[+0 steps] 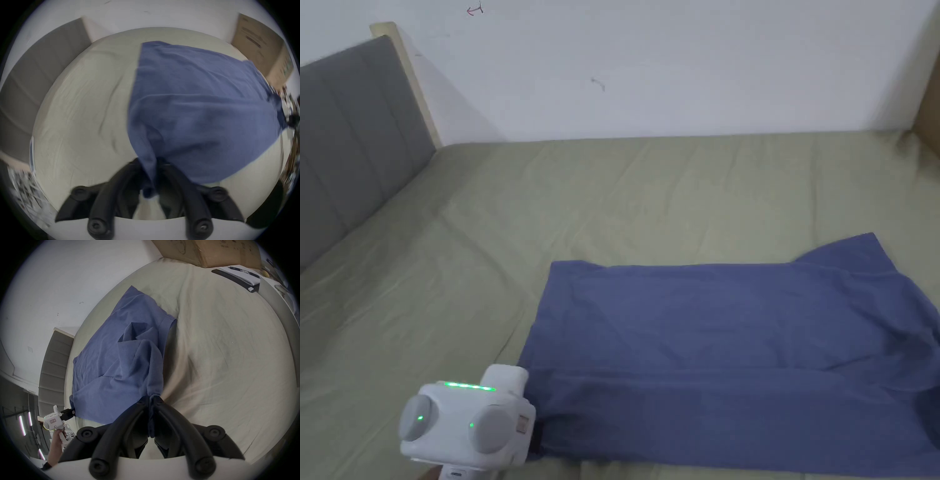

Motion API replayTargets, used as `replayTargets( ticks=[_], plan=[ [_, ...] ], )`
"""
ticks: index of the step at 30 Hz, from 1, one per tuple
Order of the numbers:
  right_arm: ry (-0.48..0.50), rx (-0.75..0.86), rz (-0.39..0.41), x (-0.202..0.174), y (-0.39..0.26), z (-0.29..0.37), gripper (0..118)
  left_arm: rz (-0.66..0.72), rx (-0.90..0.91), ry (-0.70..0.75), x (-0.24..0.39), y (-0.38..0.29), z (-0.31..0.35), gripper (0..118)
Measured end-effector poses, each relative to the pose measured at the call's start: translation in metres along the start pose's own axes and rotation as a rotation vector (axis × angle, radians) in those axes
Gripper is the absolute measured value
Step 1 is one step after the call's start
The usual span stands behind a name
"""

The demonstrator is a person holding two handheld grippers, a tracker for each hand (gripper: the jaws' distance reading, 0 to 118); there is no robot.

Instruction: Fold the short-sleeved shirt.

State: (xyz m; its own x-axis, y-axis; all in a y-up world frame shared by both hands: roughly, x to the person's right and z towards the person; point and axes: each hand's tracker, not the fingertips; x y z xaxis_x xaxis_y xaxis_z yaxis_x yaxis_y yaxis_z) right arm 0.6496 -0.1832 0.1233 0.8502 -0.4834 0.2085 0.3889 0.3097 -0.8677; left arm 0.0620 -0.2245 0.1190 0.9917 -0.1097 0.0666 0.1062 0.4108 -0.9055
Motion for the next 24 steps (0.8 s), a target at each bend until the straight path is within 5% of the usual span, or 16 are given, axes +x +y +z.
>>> replayTargets(
  ticks=[16,24],
  plan=[
    [-0.011,0.108,0.054,0.023,-0.053,0.149,5,-0.082,0.144,-0.059,-0.032,-0.033,0.130,3],
    [-0.158,-0.037,-0.068,0.084,-0.135,0.093,5,-0.041,-0.054,-0.141,-0.013,-0.101,0.075,4]
  ],
)
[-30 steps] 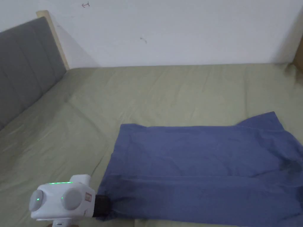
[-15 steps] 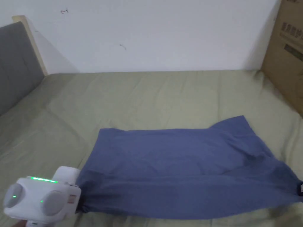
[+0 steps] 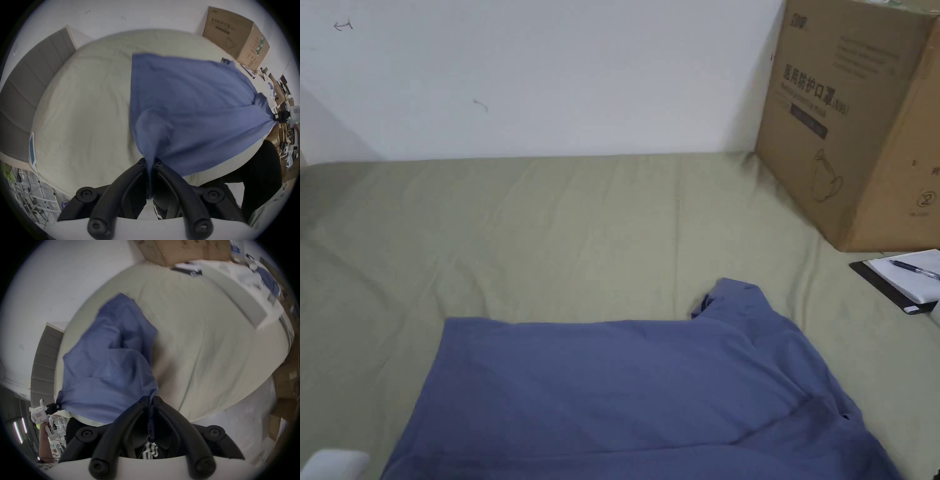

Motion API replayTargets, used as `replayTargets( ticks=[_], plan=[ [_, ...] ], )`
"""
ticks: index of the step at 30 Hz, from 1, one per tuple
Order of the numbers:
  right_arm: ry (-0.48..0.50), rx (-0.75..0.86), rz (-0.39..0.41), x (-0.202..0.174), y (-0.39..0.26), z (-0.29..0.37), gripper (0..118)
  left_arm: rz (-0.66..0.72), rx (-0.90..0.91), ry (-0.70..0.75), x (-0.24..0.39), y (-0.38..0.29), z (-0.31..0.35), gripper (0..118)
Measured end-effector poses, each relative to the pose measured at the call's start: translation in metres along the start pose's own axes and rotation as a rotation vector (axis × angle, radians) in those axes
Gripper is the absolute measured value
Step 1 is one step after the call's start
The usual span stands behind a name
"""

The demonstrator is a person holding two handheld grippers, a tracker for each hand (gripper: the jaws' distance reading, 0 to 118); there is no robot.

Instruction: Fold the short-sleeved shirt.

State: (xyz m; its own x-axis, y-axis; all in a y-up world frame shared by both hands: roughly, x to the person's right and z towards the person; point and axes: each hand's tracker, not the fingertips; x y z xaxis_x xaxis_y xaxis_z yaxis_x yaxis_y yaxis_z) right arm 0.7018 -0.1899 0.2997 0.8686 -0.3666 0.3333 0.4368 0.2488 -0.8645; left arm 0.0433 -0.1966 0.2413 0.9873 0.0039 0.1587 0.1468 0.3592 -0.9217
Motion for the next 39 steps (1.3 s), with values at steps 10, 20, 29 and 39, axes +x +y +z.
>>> replayTargets(
  ticks=[10,20,29,39],
  plan=[
    [-0.224,0.083,0.075,-0.026,-0.008,-0.001,114,0.116,0.164,0.135,-0.032,-0.006,0.021,115],
    [0.141,0.603,0.271,-0.135,-0.040,0.088,99,0.272,0.580,-0.171,0.000,-0.001,0.117,110],
    [0.181,0.797,0.347,-0.202,-0.046,0.062,0,0.098,0.753,-0.046,0.029,0.043,0.114,0],
    [0.183,0.613,0.379,-0.214,0.005,0.015,0,0.159,0.092,-0.271,-0.046,0.295,-0.040,110]
  ],
)
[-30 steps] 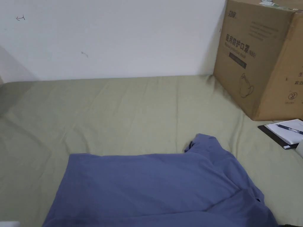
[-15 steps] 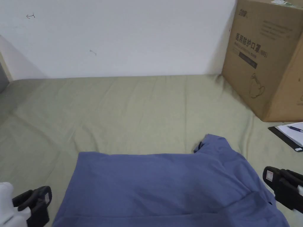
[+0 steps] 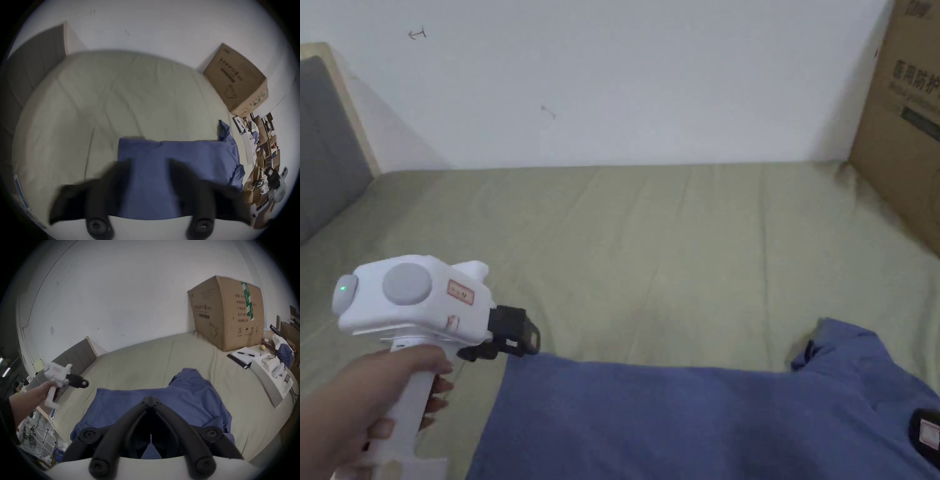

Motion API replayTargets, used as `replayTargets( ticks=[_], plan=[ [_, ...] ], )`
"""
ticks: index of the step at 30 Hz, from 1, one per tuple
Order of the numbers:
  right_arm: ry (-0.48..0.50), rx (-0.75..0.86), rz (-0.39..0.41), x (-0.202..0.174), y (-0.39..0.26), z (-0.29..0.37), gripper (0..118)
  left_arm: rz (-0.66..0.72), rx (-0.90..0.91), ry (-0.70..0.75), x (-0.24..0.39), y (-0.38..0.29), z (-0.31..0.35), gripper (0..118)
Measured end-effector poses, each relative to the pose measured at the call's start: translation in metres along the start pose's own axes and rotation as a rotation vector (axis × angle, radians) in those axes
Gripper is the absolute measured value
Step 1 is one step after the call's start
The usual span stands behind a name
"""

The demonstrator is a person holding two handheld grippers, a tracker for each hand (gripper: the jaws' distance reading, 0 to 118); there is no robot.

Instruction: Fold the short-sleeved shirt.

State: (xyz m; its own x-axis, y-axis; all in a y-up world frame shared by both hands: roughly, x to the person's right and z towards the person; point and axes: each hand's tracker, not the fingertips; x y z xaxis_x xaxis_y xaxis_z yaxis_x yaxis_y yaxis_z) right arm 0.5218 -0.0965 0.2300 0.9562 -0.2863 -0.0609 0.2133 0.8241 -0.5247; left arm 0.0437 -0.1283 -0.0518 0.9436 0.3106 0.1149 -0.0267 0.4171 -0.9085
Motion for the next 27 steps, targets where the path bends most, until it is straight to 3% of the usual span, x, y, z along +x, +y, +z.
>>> replayTargets(
  ticks=[1,10,11,12,13,14,16,17,18,22,24,27],
  plan=[
    [0.004,-0.021,-0.001,0.002,-0.001,-0.007,0,-0.005,-0.054,0.008,-0.004,0.008,-0.018,118],
    [0.023,-0.145,0.050,0.010,-0.018,-0.051,0,-0.096,-0.070,0.157,-0.008,0.015,-0.113,113],
    [0.028,-0.157,0.055,0.008,-0.019,-0.052,0,-0.103,-0.071,0.157,-0.013,0.017,-0.119,109],
    [0.032,-0.167,0.057,0.008,-0.020,-0.054,0,-0.115,-0.068,0.158,-0.017,0.015,-0.122,95],
    [0.031,-0.171,0.056,0.008,-0.021,-0.055,0,-0.162,-0.060,0.230,-0.016,0.010,-0.122,88],
    [0.031,-0.176,0.053,0.008,-0.022,-0.056,0,-0.192,-0.028,0.214,-0.014,0.004,-0.118,85],
    [0.034,-0.176,0.038,0.007,-0.020,-0.053,0,-0.226,0.002,0.235,-0.008,-0.007,-0.108,60],
    [0.044,-0.174,0.026,0.010,-0.019,-0.054,0,-0.230,0.015,0.203,-0.006,-0.012,-0.102,38],
    [0.052,-0.171,0.018,0.012,-0.017,-0.056,0,-0.232,0.021,0.161,-0.004,-0.018,-0.098,1],
    [0.085,-0.097,0.048,0.038,0.006,-0.085,0,-0.291,0.068,0.157,0.006,-0.035,-0.087,1],
    [-0.060,-0.081,0.038,0.066,0.038,-0.115,0,-0.284,0.110,0.163,0.012,-0.036,-0.077,1],
    [-0.188,-0.163,-0.054,0.115,0.091,-0.170,0,-0.244,0.164,0.138,0.019,-0.037,-0.060,1]
  ],
)
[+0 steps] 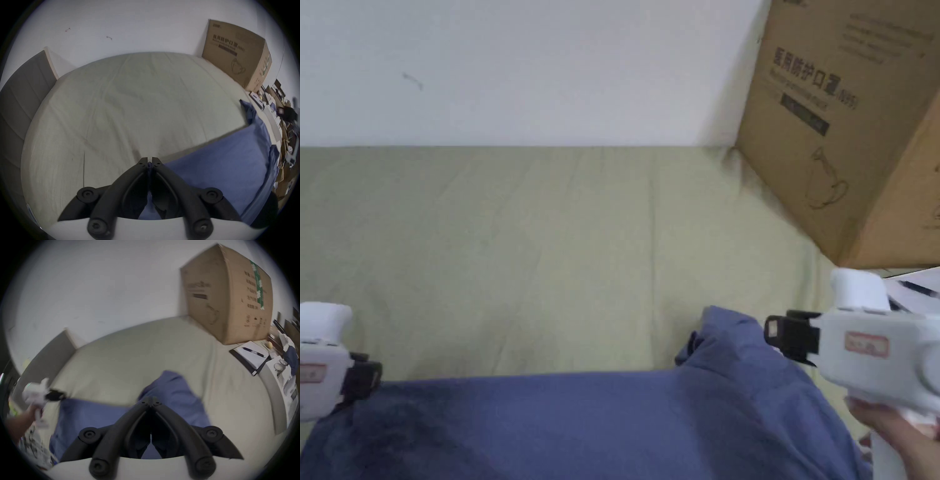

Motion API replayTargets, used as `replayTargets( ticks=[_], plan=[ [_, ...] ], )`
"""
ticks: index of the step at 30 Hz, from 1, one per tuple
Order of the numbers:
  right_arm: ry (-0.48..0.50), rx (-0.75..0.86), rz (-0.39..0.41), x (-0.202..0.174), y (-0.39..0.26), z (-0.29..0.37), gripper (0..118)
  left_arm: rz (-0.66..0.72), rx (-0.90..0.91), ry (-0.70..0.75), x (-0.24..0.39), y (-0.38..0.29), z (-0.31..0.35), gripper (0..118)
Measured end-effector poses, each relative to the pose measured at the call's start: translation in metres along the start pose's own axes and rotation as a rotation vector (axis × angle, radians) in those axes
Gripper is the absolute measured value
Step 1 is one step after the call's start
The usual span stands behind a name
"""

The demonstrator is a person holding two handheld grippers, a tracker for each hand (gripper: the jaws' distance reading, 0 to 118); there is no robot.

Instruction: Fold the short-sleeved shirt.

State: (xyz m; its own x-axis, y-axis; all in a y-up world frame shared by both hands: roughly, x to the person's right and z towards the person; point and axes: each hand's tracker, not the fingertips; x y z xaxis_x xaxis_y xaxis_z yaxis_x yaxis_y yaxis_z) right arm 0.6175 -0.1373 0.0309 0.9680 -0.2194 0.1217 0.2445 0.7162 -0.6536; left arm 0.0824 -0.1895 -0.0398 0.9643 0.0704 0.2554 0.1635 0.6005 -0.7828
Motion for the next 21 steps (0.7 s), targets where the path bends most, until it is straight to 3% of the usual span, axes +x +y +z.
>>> replayTargets(
  ticks=[2,4,5,6,9,11,13,14,15,16,18,21],
  plan=[
    [0.058,-0.145,-0.042,0.017,0.036,-0.042,4,0.026,0.005,-0.008,0.006,0.000,0.009,1],
    [0.135,-0.308,-0.112,0.031,0.057,-0.082,59,0.046,0.033,-0.013,0.007,0.000,0.016,1],
    [0.129,-0.357,-0.143,0.035,0.060,-0.097,84,0.057,0.050,-0.015,0.005,0.000,0.018,1],
    [0.082,-0.393,-0.179,0.037,0.058,-0.111,98,0.067,0.073,-0.016,0.007,-0.002,0.020,1],
    [-0.013,-0.400,-0.216,0.038,0.049,-0.138,97,0.081,0.104,-0.015,0.008,-0.006,0.023,1],
    [0.004,-0.444,-0.205,0.032,0.044,-0.154,97,0.090,0.090,-0.017,0.010,-0.007,0.021,1],
    [-0.034,-0.488,-0.135,0.022,0.037,-0.161,91,0.089,0.085,-0.017,0.006,-0.008,0.019,1],
    [-0.112,-0.468,-0.063,0.016,0.036,-0.158,73,0.079,0.083,-0.014,0.007,-0.008,0.019,1],
    [-0.194,-0.440,0.002,0.014,0.037,-0.155,33,0.061,0.080,-0.003,0.008,-0.008,0.020,1],
    [-0.162,-0.414,-0.011,0.017,0.039,-0.152,0,0.051,0.073,0.001,0.009,-0.008,0.020,1],
    [-0.082,-0.385,-0.085,0.024,0.044,-0.136,0,0.056,0.069,-0.002,0.005,-0.008,0.024,1],
    [-0.025,-0.300,-0.097,0.028,0.046,-0.089,0,0.076,0.071,-0.012,0.001,-0.012,0.035,1]
  ],
)
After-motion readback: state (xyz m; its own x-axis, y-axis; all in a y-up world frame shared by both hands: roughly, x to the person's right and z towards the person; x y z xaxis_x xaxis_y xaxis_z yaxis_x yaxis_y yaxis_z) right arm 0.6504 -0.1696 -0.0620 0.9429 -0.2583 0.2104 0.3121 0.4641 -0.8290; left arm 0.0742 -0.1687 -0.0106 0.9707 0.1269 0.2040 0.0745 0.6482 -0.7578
